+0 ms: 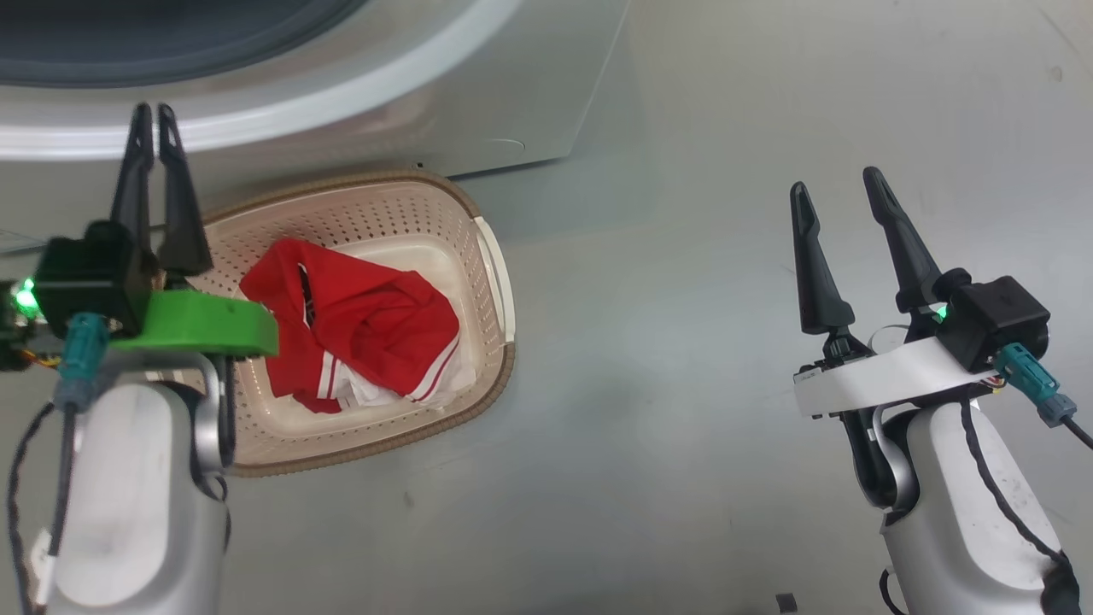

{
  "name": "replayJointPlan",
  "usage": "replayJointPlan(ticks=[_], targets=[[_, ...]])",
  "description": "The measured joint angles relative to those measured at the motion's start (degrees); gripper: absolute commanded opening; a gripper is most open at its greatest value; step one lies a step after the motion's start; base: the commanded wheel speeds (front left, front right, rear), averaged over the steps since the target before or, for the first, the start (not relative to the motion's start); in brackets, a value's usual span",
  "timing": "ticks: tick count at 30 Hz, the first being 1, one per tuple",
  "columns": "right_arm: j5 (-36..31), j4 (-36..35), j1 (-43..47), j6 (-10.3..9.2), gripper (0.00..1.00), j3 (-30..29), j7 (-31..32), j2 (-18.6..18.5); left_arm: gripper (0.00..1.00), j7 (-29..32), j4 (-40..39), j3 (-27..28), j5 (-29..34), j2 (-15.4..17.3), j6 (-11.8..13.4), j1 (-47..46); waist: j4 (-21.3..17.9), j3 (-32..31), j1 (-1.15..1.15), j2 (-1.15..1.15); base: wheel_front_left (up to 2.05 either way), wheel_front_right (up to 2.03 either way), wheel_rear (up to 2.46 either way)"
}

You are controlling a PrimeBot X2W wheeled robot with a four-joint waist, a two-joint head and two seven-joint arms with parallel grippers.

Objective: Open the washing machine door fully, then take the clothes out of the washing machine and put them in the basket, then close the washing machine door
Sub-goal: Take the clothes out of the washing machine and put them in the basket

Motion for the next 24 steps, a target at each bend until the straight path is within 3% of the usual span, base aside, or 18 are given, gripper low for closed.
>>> replayJointPlan(ticks=[1, 3, 6, 7, 8, 9, 24], targets=[[0.0, 0.1, 0.4, 0.0, 1.0, -0.2, 0.0, -0.1, 0.31, -0.2, 0.1, -0.3, -0.1, -0.5, 0.0, 1.1, 0.2, -0.7, 0.0, 0.0, 0.0, 0.0, 0.0], [-0.5, 0.5, 1.1, 0.0, 1.0, -0.3, 0.0, -0.1, 0.34, -0.8, 0.2, -0.8, -0.1, -1.4, 0.0, 3.4, 0.7, -2.0, 0.0, 0.0, 0.0, 0.0, 0.0], [-0.6, 0.8, 2.2, 0.16, 1.0, -0.4, 0.0, -0.2, 0.53, -2.0, 0.5, -0.6, -0.4, -2.0, 0.0, 6.6, 1.4, -4.1, 0.0, 0.0, 0.0, 0.0, 0.0], [-0.9, 1.0, 2.7, 0.16, 1.0, -0.5, 0.0, -0.2, 0.67, -2.3, 0.5, -0.5, -0.4, -2.0, 0.0, 7.5, 1.7, -4.7, 0.0, 0.0, 0.0, 0.0, 0.0], [-1.0, 1.2, 3.1, 0.16, 1.0, -0.6, 0.0, -0.2, 0.87, -2.4, 0.5, -0.5, -0.4, -2.0, 0.0, 8.4, 1.9, -5.4, 0.0, 0.0, 0.0, 0.0, 0.0], [-1.0, 1.3, 3.6, 0.18, 1.0, -0.6, 0.0, -0.1, 1.0, -2.4, 0.6, -0.5, -0.4, -2.0, 0.0, 9.2, 2.1, -6.1, 0.0, 0.0, 0.0, 0.0, 0.0], [-1.6, 2.5, 9.2, 0.48, 1.0, -0.2, 0.0, 0.0, 1.0, -4.0, 0.2, -0.6, -1.4, -2.6, 0.0, 19.0, 5.1, -15.5, 0.0, 0.0, 0.0, 0.0, 0.0]])
